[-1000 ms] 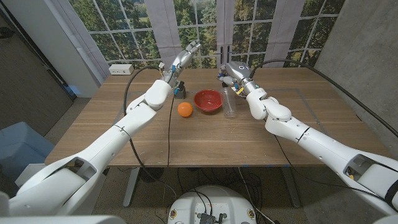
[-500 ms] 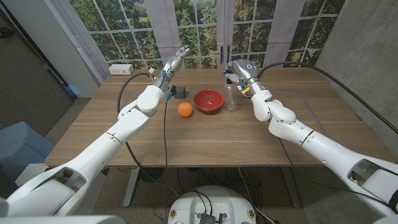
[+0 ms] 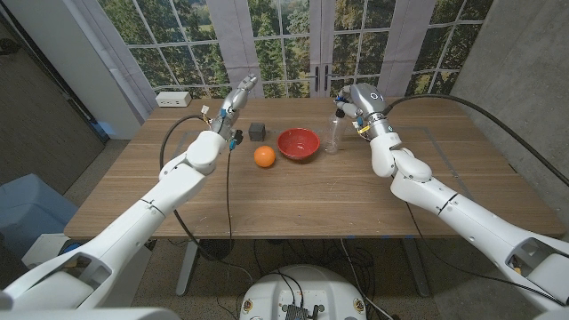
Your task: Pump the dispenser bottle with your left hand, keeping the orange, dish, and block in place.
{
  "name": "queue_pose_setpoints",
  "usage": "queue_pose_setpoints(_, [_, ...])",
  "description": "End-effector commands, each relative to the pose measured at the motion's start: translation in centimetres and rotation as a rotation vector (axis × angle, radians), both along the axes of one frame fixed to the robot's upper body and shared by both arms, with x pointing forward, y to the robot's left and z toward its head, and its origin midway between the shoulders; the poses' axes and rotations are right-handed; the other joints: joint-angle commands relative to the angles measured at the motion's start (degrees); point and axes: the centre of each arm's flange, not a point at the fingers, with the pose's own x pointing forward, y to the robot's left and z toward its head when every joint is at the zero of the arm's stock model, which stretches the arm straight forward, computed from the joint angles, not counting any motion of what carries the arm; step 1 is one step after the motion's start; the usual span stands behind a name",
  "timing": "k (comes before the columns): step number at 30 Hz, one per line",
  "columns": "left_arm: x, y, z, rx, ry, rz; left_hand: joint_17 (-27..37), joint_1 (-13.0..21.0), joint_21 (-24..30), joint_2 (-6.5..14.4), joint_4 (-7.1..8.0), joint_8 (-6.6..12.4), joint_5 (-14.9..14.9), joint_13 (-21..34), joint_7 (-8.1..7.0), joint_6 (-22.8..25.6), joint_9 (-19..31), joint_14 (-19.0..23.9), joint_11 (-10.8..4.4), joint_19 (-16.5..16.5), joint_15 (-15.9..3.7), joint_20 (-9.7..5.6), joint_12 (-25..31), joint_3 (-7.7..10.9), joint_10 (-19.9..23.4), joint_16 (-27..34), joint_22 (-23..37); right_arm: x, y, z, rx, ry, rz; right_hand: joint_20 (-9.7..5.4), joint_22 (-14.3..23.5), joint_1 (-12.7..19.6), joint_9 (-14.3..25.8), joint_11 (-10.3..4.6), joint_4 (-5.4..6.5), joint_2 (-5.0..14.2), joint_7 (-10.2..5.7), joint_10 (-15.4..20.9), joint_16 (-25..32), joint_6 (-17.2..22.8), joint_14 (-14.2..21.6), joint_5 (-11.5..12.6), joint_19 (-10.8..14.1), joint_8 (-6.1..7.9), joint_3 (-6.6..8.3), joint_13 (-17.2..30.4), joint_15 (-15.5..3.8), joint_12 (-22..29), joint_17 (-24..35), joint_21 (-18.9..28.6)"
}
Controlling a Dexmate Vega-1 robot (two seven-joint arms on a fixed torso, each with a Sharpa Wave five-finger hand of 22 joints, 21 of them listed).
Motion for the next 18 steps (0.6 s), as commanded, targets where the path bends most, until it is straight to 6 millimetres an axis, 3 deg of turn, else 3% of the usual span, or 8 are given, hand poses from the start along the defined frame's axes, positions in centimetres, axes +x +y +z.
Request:
queue_pose_setpoints(1, [0.0, 1.1, -1.1, -0.03, 0.028, 0.01, 0.15, 0.56, 0.03, 1.44, -0.18, 0.29, 0.45, 0.08, -0.04, 0.38, 0.04, -0.92, -0.02, 0.41, -1.64, -0.93, 0.45, -0.06, -0.11, 0.04, 0.2, -0.3, -2.7, -0.6, 0.069, -0.005, -0.09, -9.22, 0.03, 0.83, 0.1, 0.18, -0.23, 0.06, -0.15, 0.45, -0.1, 0.0, 0.63, 0.27, -0.2, -0.06, -0.38, 0.35, -0.18, -0.25, 0.27, 0.24])
queue_pose_setpoints(18, [-0.4, 2.8, -2.5, -0.097, 0.062, 0.005, 0.14, 0.67, 0.23, 1.48, -0.37, 0.27, 0.47, 0.09, -0.09, 0.38, 0.04, -0.52, 0.25, 1.2, -1.4, -0.12, 0.44, -0.12, -0.1, 0.12, 0.19, -0.8, -4.5, -2.4, 0.095, -0.008, -0.187, -9.25, 0.0, 1.07, 0.13, 0.3, -0.16, 0.17, -0.26, 0.45, -0.34, -0.07, 0.66, 0.4, -0.35, -0.23, -0.72, 0.44, -0.17, -0.48, 0.5, 0.37])
